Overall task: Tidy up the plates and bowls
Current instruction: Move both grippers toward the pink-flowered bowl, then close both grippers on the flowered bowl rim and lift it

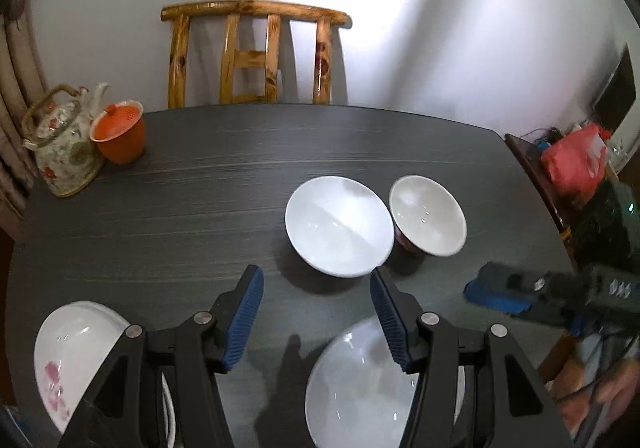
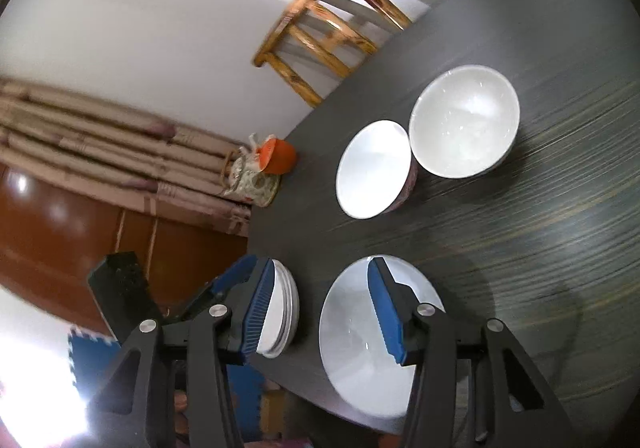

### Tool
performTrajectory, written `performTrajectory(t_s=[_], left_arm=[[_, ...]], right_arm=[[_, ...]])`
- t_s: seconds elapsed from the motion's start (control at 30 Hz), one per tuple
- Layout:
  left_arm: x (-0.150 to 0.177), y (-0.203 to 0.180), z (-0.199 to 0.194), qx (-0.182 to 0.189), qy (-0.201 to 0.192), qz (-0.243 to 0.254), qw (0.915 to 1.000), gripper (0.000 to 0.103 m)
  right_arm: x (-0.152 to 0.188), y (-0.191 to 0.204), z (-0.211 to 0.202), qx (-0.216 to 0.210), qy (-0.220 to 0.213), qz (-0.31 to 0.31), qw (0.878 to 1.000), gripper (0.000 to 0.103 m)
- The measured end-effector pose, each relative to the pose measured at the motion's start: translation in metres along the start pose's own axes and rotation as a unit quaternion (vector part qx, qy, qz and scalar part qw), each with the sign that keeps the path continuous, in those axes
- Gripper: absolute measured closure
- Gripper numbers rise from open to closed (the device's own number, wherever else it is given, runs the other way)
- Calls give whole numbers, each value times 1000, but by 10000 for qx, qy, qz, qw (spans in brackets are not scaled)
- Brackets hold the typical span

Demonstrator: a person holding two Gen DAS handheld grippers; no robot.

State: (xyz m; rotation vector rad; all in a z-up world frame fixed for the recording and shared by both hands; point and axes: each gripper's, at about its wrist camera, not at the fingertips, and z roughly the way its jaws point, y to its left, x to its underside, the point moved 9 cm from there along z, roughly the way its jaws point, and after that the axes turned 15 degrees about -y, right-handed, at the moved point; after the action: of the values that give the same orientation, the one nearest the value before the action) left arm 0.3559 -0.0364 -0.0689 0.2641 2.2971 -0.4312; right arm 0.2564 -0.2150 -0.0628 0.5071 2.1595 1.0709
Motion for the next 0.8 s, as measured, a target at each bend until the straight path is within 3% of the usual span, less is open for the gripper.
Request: performTrajectory(t_s=[0.23, 0.43, 0.57, 0.73, 0.8], left_arm=[[2, 16, 62, 129, 587, -217, 9980, 46], [4, 28, 85, 294, 724, -574, 9953, 47], [5, 31, 97, 242, 782, -551, 9951, 47], [7, 29, 109, 381, 853, -667, 9934, 56], [9, 33, 117, 226, 926, -623, 9935, 62]], right_arm=[[-13, -30, 48, 354, 174, 506, 9979, 56], [-16, -51, 66, 611, 236, 830, 9944, 61], [-20, -56, 71, 681, 248, 782, 9943, 61], [-25, -64, 80, 789, 271, 784, 9934, 63], [-24, -67, 84, 804, 319, 798, 9930, 65]])
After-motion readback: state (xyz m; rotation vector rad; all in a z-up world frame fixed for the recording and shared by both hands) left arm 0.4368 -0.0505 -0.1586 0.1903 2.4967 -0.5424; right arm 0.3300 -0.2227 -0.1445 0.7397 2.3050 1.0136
